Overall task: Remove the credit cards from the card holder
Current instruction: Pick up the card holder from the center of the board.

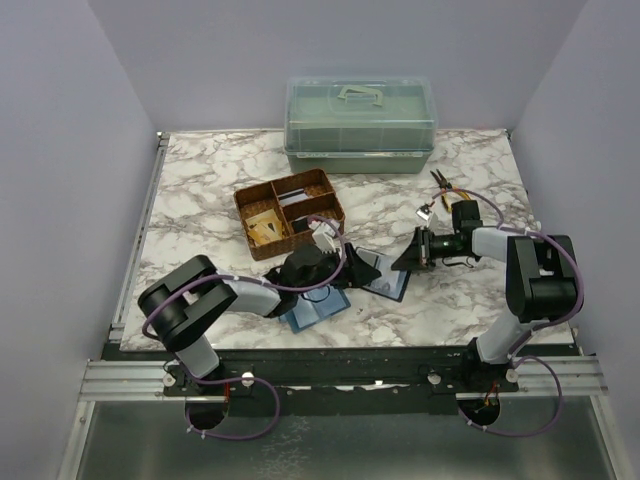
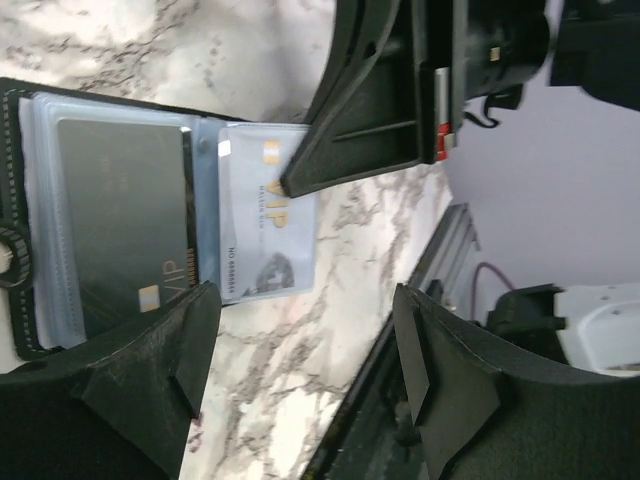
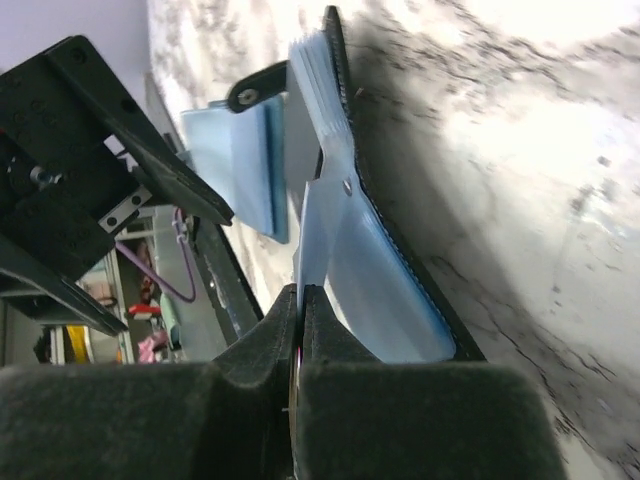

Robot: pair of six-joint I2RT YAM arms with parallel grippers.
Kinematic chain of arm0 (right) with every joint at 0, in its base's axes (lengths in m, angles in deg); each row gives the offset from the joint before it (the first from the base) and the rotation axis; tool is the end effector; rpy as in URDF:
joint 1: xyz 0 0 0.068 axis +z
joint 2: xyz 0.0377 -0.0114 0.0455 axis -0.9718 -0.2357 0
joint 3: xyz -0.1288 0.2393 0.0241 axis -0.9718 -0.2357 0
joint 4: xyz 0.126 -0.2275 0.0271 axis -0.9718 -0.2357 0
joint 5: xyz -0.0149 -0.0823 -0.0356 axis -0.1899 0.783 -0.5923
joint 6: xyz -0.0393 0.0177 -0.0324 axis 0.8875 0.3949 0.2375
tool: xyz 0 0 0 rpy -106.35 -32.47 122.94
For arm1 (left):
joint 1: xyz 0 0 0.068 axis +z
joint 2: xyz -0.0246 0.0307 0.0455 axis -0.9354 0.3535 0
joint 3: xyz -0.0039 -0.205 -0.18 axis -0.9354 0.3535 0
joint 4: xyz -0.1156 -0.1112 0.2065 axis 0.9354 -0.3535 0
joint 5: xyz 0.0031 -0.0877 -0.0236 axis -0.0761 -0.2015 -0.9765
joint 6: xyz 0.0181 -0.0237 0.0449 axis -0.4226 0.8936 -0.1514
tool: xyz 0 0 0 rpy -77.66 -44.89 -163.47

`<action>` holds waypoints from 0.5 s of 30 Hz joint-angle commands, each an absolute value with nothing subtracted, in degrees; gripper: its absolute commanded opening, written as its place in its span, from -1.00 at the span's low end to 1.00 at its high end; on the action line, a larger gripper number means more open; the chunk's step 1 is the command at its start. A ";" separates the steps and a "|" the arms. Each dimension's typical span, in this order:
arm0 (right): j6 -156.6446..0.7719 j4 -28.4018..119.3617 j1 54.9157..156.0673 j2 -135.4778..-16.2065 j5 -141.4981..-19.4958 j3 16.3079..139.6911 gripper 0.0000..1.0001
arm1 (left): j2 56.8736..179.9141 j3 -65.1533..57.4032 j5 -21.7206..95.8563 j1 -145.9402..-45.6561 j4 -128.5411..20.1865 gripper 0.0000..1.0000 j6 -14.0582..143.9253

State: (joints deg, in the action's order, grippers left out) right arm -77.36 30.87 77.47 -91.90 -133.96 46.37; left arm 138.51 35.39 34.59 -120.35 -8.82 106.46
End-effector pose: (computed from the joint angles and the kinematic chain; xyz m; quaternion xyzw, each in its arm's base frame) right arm 0.2808 0.0367 0.1307 -0.0575 0.8493 0.5086 0.1295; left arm 0.1939 -0.2504 0.1579 0.0427 0.7916 -0.5229 0.3132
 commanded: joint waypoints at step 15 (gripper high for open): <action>-5.90 -27.47 77.07 -98.81 -165.72 65.05 -1.00 | 130.99 40.52 31.33 -120.10 2.35 0.47 112.14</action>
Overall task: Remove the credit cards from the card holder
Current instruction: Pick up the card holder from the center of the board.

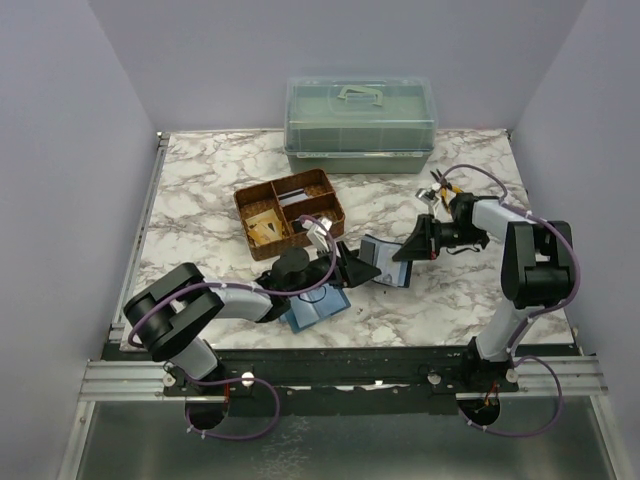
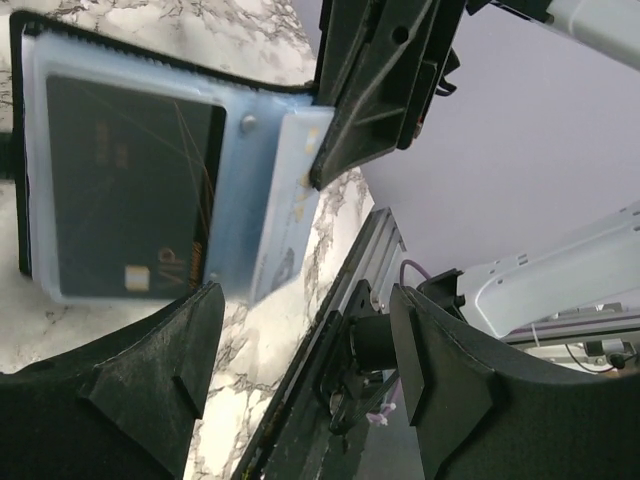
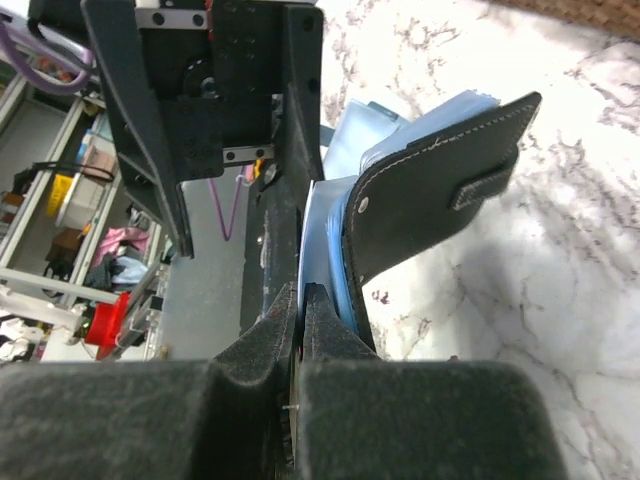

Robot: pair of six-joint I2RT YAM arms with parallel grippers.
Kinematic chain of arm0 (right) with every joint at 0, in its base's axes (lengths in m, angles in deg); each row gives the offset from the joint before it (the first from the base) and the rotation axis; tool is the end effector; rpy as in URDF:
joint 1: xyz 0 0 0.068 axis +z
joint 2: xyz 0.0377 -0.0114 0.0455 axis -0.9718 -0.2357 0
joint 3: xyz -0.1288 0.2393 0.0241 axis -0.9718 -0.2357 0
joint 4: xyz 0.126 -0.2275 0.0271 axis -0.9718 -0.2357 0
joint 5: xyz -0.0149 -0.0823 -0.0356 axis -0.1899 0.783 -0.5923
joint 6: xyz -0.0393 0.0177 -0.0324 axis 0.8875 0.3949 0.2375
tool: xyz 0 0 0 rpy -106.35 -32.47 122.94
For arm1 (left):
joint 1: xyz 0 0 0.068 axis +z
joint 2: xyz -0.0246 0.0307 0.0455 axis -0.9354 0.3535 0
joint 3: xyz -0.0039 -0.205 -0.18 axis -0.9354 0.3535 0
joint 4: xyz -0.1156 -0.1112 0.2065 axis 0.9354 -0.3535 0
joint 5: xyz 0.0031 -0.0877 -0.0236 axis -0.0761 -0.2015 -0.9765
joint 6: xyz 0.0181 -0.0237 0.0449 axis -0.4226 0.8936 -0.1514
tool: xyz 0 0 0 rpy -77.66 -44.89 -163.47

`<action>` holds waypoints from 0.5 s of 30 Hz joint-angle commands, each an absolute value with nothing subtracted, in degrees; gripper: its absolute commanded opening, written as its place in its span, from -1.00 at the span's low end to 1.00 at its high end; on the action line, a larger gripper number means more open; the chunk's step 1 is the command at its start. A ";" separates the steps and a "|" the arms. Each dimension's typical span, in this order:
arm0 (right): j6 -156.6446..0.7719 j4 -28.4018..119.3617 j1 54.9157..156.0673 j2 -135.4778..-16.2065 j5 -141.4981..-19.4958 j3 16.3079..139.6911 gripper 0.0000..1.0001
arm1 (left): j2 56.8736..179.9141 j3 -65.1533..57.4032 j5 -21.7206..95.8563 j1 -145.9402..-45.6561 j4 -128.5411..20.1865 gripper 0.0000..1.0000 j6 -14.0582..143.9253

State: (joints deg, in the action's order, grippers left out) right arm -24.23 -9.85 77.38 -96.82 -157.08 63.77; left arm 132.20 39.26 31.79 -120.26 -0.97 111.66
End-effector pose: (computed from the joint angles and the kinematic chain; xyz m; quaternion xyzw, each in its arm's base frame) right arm 0.2906 0.0407 0.1805 -0.2655 0.6925 0.6331 0.2218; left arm 0.1816 -0.2372 0.1856 0.0328 0.7350 -0.5980 0.3180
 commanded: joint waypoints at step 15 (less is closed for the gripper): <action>3.19 -35.37 77.07 -101.34 -166.21 65.91 -1.00 | 142.67 39.04 24.40 -118.00 19.70 0.41 118.91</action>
State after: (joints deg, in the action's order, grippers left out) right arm -2.28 -30.39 77.38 -99.88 -159.46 64.25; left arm 139.19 40.44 28.71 -118.53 10.92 116.09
